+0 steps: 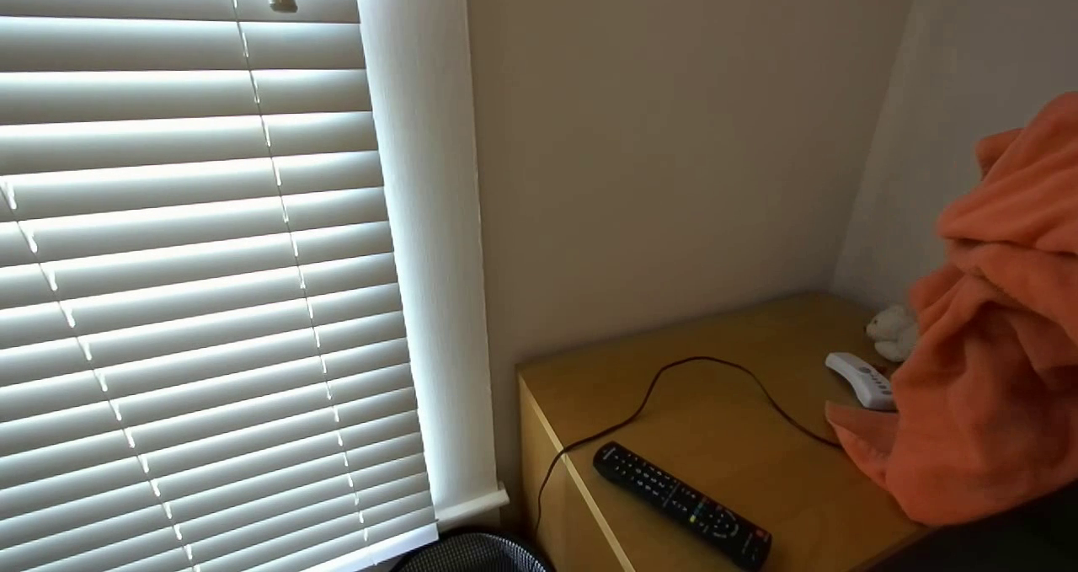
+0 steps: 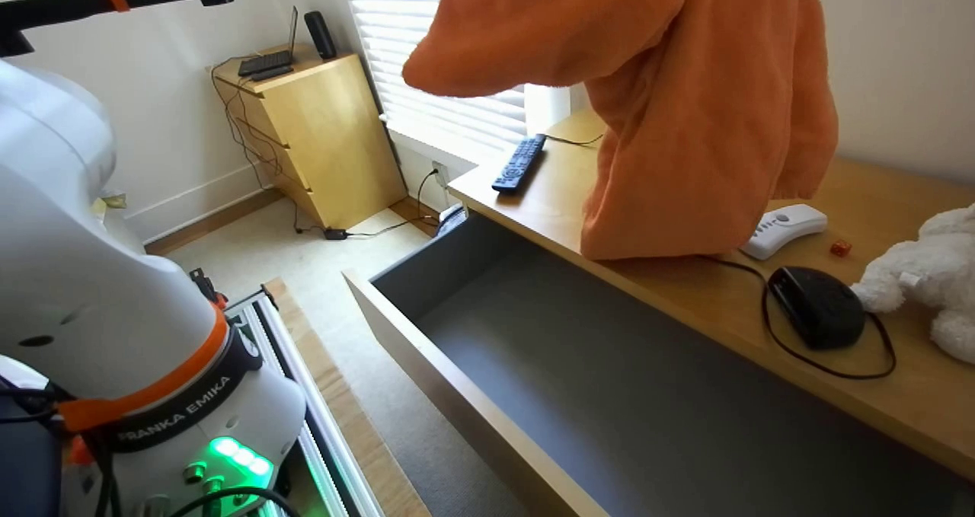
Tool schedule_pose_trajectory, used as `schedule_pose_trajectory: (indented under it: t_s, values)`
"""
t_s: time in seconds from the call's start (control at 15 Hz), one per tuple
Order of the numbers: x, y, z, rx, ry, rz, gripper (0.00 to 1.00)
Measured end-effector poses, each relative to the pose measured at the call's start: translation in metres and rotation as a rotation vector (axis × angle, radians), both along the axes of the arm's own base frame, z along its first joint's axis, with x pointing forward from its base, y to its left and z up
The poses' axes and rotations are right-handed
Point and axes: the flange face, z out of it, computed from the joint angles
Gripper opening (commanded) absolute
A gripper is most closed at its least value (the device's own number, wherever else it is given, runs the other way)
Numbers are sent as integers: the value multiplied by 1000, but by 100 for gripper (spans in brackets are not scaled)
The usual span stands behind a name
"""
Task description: Pick up the orange towel and put it in the top open drawer
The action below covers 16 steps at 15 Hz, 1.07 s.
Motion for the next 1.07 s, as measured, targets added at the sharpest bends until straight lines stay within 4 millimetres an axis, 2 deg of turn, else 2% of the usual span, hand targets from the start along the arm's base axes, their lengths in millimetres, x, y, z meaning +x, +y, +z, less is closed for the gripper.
schedule_pose_trajectory:
  t_s: [0.27,0.47,0.87,1.07]
  values:
    - [-31,-11,24,15,-52,-175,4]
    - [-46,-15,21,-14,-28,-278,4]
    - [-57,-11,-27,12,196,-335,4]
    - [-52,-11,-50,20,258,-330,4]
